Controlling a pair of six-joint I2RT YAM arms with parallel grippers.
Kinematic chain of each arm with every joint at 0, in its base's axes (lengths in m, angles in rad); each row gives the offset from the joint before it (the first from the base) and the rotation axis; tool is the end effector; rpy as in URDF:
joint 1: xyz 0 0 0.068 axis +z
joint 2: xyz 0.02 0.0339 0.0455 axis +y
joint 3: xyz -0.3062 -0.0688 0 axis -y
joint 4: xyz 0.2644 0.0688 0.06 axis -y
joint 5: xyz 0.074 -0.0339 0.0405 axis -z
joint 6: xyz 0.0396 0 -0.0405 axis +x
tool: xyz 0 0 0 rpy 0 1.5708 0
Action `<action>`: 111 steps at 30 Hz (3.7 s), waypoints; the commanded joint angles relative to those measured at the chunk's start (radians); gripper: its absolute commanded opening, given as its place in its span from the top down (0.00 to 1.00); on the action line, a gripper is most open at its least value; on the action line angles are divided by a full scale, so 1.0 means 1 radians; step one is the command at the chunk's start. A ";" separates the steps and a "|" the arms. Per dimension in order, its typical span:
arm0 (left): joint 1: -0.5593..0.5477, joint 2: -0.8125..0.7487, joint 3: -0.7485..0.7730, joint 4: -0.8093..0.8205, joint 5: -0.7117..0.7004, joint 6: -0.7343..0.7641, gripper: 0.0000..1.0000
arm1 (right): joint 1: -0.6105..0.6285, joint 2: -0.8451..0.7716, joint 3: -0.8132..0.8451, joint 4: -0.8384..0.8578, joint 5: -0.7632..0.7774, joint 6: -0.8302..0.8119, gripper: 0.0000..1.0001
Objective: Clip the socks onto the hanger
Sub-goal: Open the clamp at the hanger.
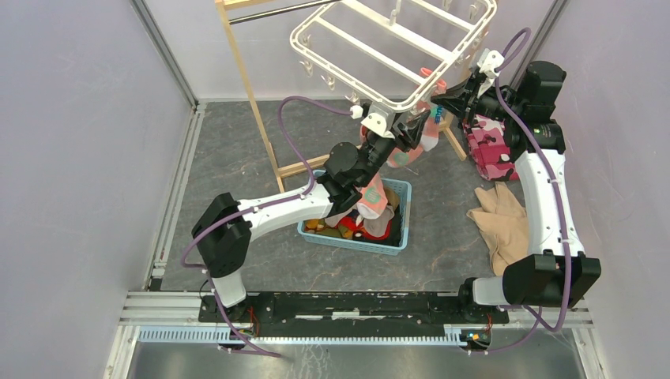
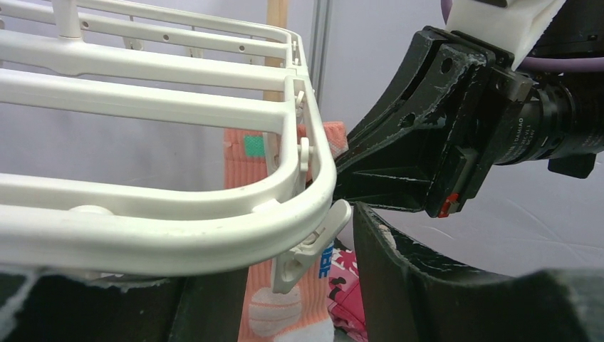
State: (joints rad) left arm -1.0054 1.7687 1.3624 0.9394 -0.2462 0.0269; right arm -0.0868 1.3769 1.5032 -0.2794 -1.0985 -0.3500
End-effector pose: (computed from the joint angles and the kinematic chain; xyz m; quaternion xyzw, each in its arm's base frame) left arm 0.2458 -0.3694 0.4215 0.1501 0.4806 -0.3513 0.7893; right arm 0.3086 0.0085 0.4928 -0.4219 0.5973 0.2666 0.6279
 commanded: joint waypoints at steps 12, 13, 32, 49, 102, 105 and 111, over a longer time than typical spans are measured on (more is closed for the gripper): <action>0.004 0.001 0.041 0.064 -0.036 -0.016 0.57 | 0.002 -0.022 0.014 0.002 -0.009 -0.022 1.00; 0.004 0.000 0.041 0.063 -0.034 -0.019 0.60 | 0.003 -0.022 0.014 0.000 -0.008 -0.024 1.00; 0.006 -0.056 0.014 0.047 -0.039 -0.117 0.78 | -0.035 -0.048 -0.004 -0.158 -0.031 -0.127 1.00; 0.017 -0.102 0.021 -0.018 -0.041 -0.292 0.79 | -0.046 -0.107 -0.118 -0.538 -0.129 -0.456 1.00; 0.060 -0.127 -0.011 0.008 0.061 -0.446 0.80 | 0.005 -0.108 -0.038 -0.221 -0.221 -0.017 1.00; 0.061 -0.126 -0.013 0.007 0.067 -0.450 0.80 | 0.005 -0.111 -0.037 -0.208 -0.240 -0.005 1.00; 0.068 -0.124 -0.021 0.013 0.067 -0.460 0.80 | 0.005 -0.115 -0.017 -0.294 -0.236 -0.094 1.00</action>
State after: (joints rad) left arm -0.9493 1.6855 1.3476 0.9016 -0.1795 -0.3779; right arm -0.0849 1.2732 1.4628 -0.5396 -1.3178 -0.3912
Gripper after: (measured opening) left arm 0.338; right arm 0.022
